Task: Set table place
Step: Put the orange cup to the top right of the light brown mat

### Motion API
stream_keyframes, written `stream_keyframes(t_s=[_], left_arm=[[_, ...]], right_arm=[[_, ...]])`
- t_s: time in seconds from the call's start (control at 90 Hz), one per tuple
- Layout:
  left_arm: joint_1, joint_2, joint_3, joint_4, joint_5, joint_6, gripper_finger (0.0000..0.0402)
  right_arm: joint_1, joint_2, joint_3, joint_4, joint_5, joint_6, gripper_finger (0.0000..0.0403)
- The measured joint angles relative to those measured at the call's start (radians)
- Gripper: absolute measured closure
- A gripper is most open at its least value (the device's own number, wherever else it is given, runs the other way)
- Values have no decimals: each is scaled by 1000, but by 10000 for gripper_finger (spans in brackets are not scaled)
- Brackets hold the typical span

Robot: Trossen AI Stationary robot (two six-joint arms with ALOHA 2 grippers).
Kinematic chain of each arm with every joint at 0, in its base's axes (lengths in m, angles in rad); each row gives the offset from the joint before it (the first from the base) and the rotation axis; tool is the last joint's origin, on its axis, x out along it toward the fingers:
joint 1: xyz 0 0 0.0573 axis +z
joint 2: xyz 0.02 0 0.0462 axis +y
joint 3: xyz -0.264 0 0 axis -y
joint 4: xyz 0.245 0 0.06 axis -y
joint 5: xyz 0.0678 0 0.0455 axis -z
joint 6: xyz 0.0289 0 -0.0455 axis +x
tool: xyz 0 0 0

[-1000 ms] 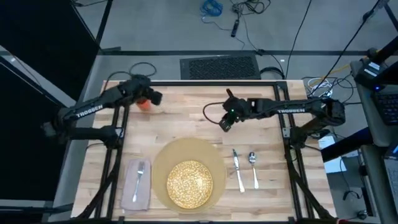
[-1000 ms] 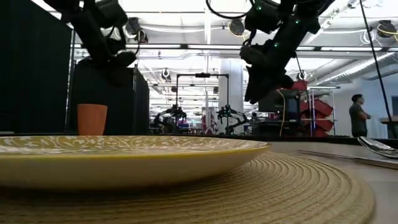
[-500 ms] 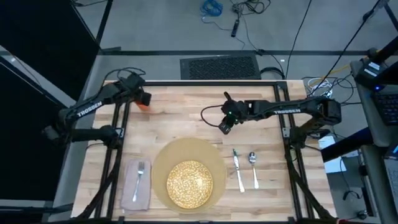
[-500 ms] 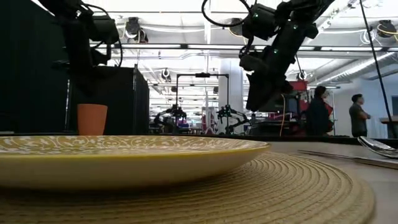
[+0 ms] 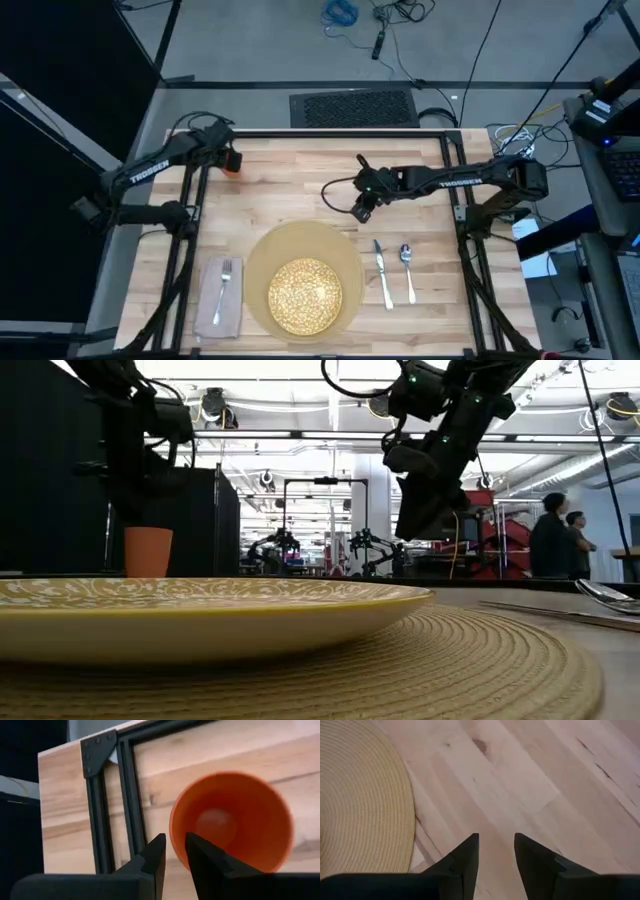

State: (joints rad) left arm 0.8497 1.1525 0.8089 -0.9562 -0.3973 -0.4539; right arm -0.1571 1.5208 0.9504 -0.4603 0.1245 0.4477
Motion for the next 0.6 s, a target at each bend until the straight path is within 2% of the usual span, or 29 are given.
stream_keyframes(t_s=[0.344,0.5,0.6], left_arm=[[0,127,0,4,39,-6,338],[-5,173,1,41,40,105,340],[-38,172,1,100,52,165,366]], right_arm=[[15,0,0,-7,0,0,291],[15,0,0,-13,0,-2,291],[14,0,0,-15,0,-7,291]])
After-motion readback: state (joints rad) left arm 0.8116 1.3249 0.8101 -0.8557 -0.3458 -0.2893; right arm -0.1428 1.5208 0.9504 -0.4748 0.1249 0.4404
